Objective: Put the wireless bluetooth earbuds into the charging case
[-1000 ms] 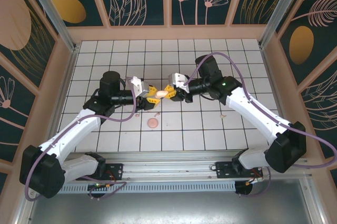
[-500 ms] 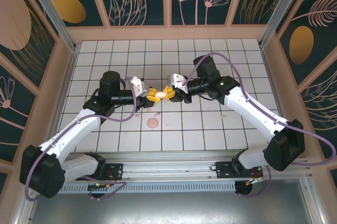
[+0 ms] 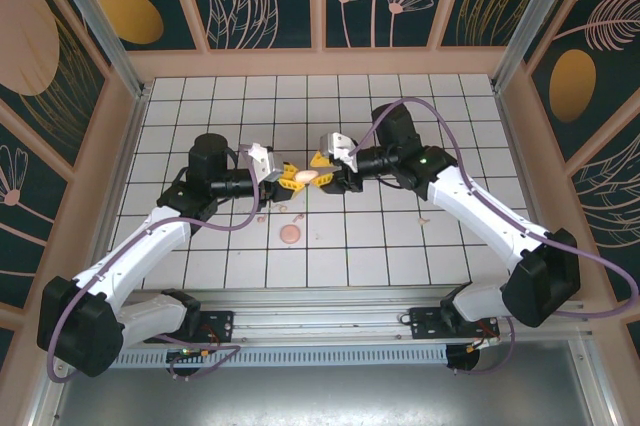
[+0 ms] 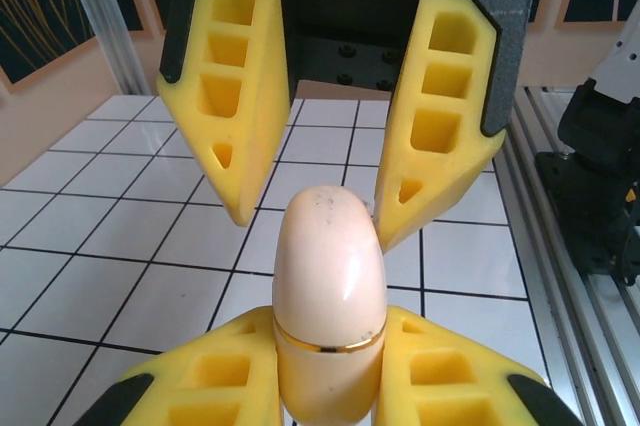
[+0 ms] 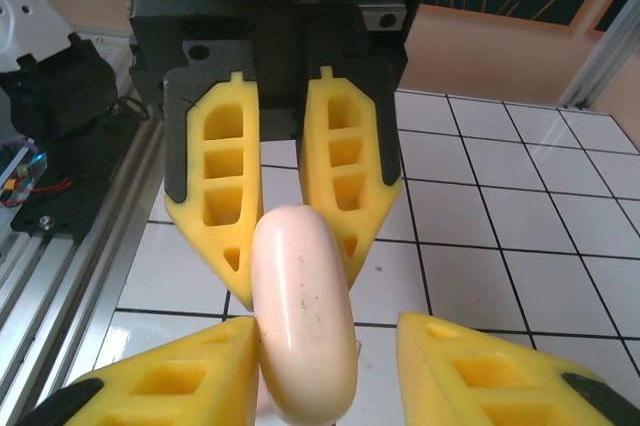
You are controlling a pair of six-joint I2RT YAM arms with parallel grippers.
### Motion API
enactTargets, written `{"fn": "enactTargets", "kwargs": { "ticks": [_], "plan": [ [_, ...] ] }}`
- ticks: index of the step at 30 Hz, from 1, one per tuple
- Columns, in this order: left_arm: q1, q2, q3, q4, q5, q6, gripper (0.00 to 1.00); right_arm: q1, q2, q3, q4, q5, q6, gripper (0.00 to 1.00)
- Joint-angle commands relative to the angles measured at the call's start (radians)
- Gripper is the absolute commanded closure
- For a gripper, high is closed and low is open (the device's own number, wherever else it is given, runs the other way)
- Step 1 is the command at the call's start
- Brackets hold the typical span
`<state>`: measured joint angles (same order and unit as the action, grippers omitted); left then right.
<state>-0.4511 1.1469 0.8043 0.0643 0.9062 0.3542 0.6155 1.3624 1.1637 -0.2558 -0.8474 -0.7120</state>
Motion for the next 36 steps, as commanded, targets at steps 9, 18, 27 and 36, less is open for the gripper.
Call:
{"fn": "enactTargets", "kwargs": {
  "ticks": [9, 18, 27, 36],
  "plan": [
    [-0.008, -0.015, 0.015, -0.017, 0.035, 0.02, 0.86, -0.051, -0.024, -0.013, 0.173, 0.047, 0.126, 0.6],
    [-0.009, -0.021, -0.046, 0.141, 0.009, -0.072, 0.86, -0.088, -0.09, -0.057, 0.213, -0.037, 0.191, 0.6],
    [-0.041, 0.029, -0.136, 0.398, 0.008, -0.213, 0.87, -0.152, -0.17, -0.12, 0.212, 0.053, 0.407, 0.61],
    [-0.094, 0.128, -0.218, 0.661, -0.03, -0.277, 0.88, -0.328, -0.175, -0.127, -0.052, 0.29, 0.754, 0.65]
  ]
}}
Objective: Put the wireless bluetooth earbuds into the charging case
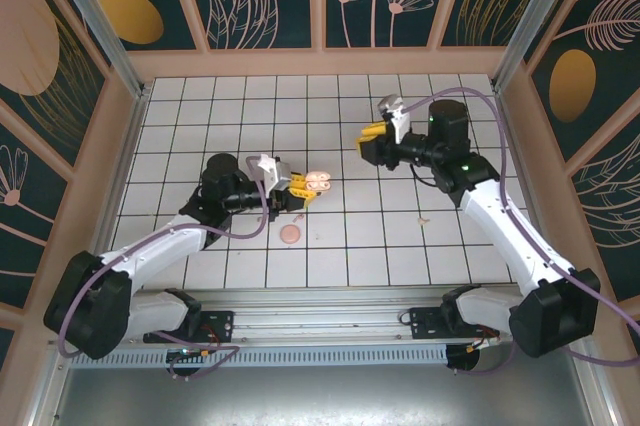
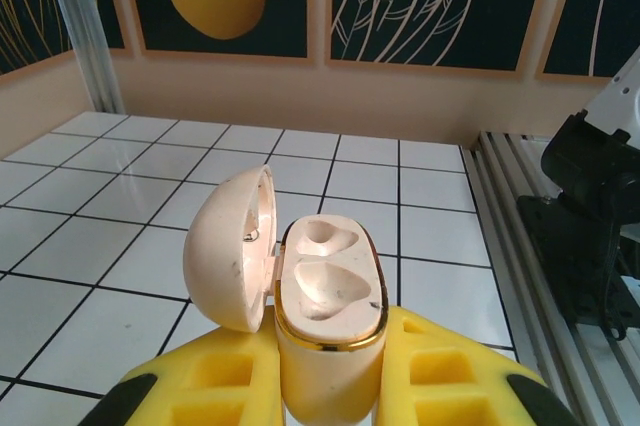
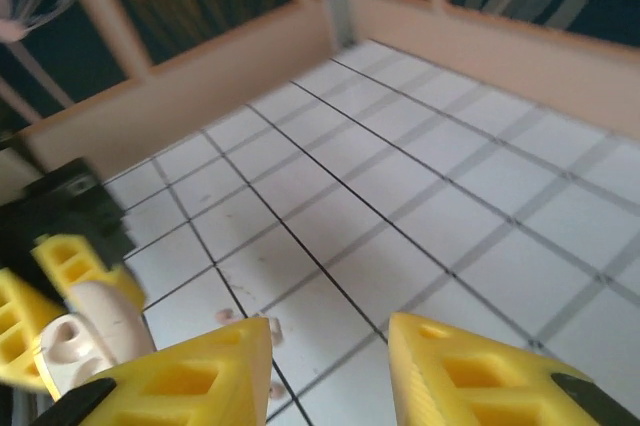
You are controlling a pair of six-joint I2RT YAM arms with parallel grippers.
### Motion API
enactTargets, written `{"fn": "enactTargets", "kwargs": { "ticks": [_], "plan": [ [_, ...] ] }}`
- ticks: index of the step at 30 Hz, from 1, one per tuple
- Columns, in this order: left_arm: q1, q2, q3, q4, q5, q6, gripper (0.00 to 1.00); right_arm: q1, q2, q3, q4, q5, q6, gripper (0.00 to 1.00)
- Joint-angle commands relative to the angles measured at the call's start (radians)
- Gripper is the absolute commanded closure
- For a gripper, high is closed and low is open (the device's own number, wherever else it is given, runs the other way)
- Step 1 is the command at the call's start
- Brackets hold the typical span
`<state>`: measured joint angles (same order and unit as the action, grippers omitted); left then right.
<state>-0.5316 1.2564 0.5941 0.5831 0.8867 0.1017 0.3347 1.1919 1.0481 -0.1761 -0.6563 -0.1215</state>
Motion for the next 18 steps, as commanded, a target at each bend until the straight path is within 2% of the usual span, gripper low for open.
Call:
{"fn": "enactTargets", "kwargs": {
  "ticks": [1, 6, 9, 13, 18],
  "plan": [
    [-0.014, 0.028, -0.008, 0.147, -0.013, -0.024, 0.88, -0.066, 0.001, -0.013, -0.172, 0.123, 0.191, 0.65],
    [-0.017, 0.051, -0.01, 0.169, -0.015, -0.031, 0.87, -0.171, 0.072, -0.01, -0.397, 0.277, 0.252, 0.65],
    [-0.017, 0.051, -0.012, 0.164, -0.021, -0.033, 0.87, -0.231, 0.139, -0.022, -0.466, 0.351, 0.263, 0.65],
    [-0.016, 0.035, -0.012, 0.146, -0.033, -0.027, 0.87, -0.277, 0.26, -0.035, -0.505, 0.368, 0.236, 0.64],
    [-0.017, 0.023, -0.007, 0.123, -0.051, -0.01, 0.87, -0.309, 0.367, -0.057, -0.457, 0.385, 0.249, 0.62]
  ]
}}
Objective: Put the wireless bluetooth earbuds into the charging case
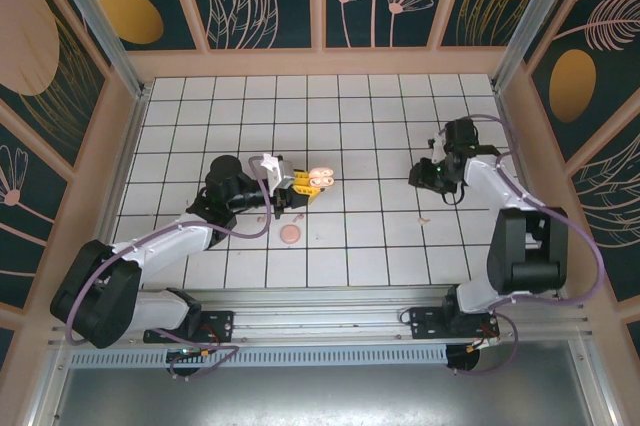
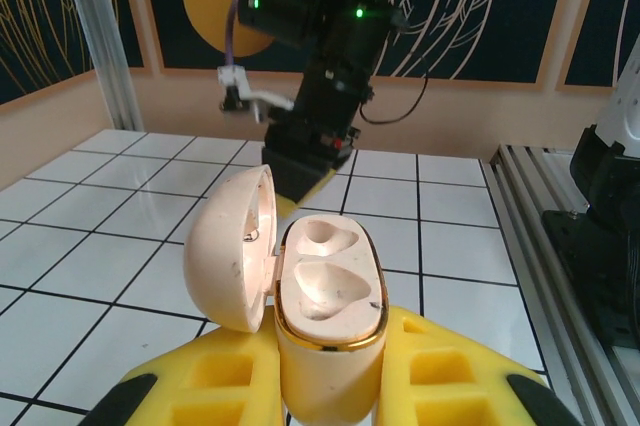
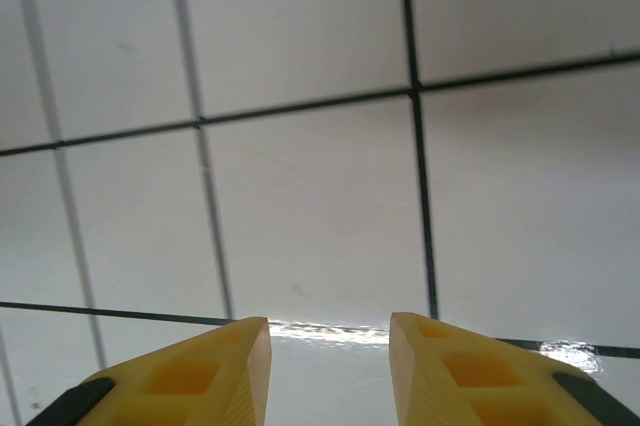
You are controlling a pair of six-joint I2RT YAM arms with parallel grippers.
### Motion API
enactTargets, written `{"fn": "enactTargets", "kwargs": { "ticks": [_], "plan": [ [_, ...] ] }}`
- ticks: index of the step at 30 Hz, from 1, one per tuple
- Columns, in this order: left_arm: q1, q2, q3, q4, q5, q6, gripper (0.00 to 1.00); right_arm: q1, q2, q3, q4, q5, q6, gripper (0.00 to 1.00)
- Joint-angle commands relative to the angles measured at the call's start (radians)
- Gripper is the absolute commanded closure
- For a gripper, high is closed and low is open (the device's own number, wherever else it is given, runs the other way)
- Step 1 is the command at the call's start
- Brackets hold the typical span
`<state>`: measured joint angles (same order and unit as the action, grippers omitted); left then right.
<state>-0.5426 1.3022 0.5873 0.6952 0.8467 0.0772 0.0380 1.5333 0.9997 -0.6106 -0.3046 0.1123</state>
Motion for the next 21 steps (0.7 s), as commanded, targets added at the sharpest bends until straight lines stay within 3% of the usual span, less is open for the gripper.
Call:
{"fn": "enactTargets", "kwargs": {
  "ticks": [1, 9, 21],
  "plan": [
    [-0.006, -0.025, 0.002, 0.001, -0.013, 0.018, 0.87, -0.015, 0.042, -0.007, -0.02, 0.039, 0.019, 0.62],
    [-0.006, -0.017, 0.012, -0.01, -0.022, 0.024, 0.87, -0.007, 0.101, -0.046, -0.011, 0.112, 0.026, 0.59],
    [-0.006, -0.007, 0.027, -0.034, -0.032, 0.031, 0.87, 0.011, 0.119, -0.045, -0.044, 0.084, 0.067, 0.58]
  ]
}}
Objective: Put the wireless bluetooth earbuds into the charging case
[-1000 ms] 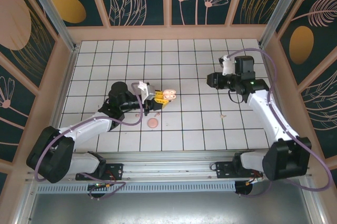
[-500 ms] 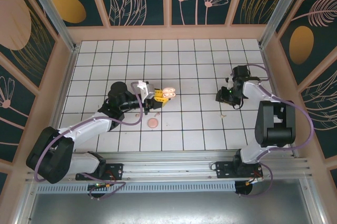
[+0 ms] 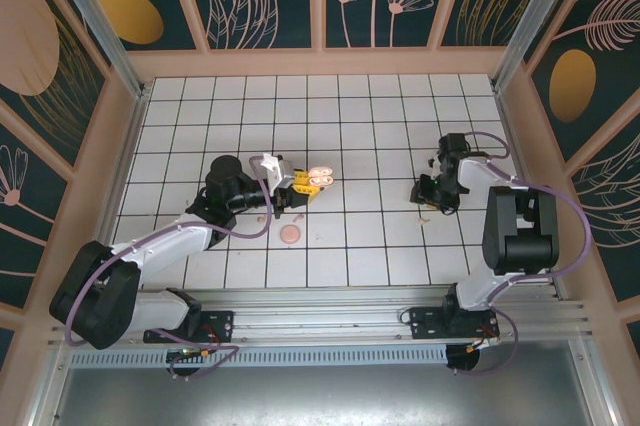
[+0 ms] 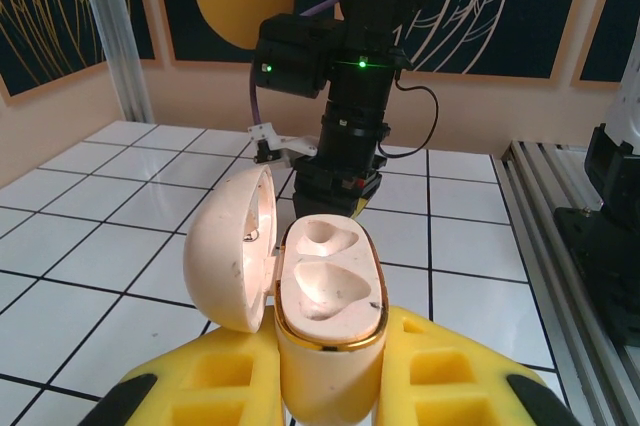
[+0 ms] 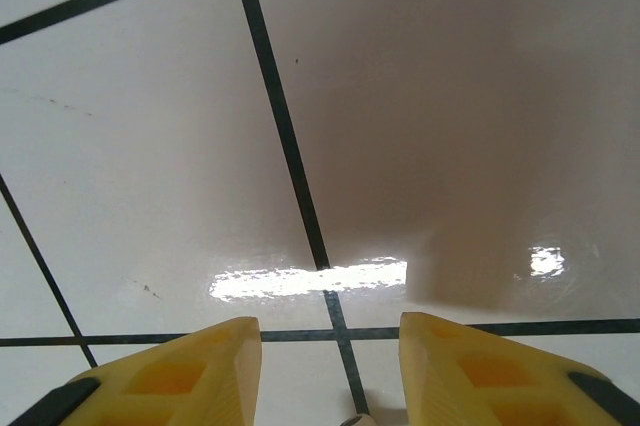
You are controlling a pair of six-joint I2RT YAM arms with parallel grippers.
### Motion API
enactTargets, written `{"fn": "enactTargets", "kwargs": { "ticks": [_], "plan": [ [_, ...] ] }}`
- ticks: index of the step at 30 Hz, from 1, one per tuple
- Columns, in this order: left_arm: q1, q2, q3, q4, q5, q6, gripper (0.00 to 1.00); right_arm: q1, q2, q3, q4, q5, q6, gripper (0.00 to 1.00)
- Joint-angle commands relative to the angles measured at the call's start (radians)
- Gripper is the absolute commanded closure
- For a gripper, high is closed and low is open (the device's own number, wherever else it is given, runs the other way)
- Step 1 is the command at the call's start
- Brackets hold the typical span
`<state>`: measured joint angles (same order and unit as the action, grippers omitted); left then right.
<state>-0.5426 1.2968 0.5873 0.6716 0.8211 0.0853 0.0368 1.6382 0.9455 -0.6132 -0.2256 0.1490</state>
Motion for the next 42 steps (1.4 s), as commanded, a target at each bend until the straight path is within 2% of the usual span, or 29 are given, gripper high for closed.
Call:
{"fn": "enactTargets", "kwargs": {
  "ticks": [1, 19, 34, 42],
  "plan": [
    [-0.005, -0.001, 0.026, -0.012, -0.009, 0.023, 0.86, 0.011, 0.014, 0.01, -0.043, 0.005, 0.034, 0.58],
    [-0.005, -0.007, 0.042, -0.047, -0.016, 0.032, 0.86, 0.056, -0.003, -0.002, -0.155, 0.049, 0.119, 0.54],
    [-0.006, 0.002, 0.051, -0.058, -0.015, 0.028, 0.86, 0.096, -0.063, -0.036, -0.187, -0.019, 0.143, 0.55],
    [-0.005, -0.005, 0.046, -0.061, -0.005, 0.027, 0.86, 0.099, -0.077, 0.052, -0.251, 0.038, 0.136, 0.56]
  ]
}}
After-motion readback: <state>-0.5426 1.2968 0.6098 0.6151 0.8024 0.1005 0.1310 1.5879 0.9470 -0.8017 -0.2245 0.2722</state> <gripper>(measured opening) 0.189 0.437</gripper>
